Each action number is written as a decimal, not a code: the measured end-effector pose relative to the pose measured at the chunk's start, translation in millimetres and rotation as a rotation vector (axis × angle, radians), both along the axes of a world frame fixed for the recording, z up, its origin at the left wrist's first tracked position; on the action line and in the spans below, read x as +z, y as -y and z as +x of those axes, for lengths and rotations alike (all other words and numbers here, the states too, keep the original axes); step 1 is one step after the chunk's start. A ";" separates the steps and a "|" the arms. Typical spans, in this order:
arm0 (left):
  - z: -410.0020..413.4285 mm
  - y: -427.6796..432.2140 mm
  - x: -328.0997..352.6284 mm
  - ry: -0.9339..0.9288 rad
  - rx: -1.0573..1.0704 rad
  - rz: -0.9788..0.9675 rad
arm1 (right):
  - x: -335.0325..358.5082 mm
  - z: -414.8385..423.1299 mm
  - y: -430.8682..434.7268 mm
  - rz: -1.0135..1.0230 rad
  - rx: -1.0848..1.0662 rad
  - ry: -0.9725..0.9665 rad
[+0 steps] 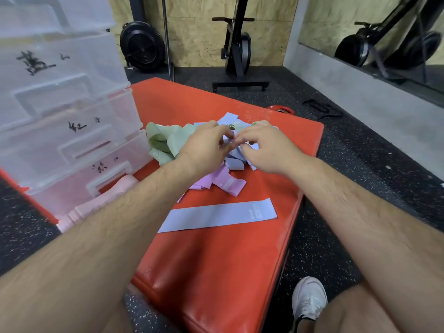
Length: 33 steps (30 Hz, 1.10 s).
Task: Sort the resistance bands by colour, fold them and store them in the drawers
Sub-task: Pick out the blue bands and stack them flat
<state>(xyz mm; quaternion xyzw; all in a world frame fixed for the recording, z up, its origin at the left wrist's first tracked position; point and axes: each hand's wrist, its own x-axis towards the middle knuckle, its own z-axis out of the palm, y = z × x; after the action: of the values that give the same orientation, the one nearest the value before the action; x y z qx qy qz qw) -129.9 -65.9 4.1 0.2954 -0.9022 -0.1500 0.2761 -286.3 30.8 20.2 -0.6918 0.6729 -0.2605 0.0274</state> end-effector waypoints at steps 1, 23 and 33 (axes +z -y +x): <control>3.8 -0.5 3.9 -0.030 0.001 -0.003 | 2.8 2.0 -1.2 -0.040 0.005 0.028; 110.5 -20.1 41.6 -0.305 0.180 0.495 | 8.5 88.7 23.7 0.086 0.191 0.472; 149.0 -14.9 40.4 -0.380 0.217 0.691 | -1.5 80.2 21.5 0.189 0.121 0.233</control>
<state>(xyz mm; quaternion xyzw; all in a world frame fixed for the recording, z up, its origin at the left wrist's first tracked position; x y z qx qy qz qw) 19.1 -51.0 44.5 0.4314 -0.6951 -0.4662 0.3367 -206.2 9.3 18.6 -0.6906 0.6437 -0.2725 0.1857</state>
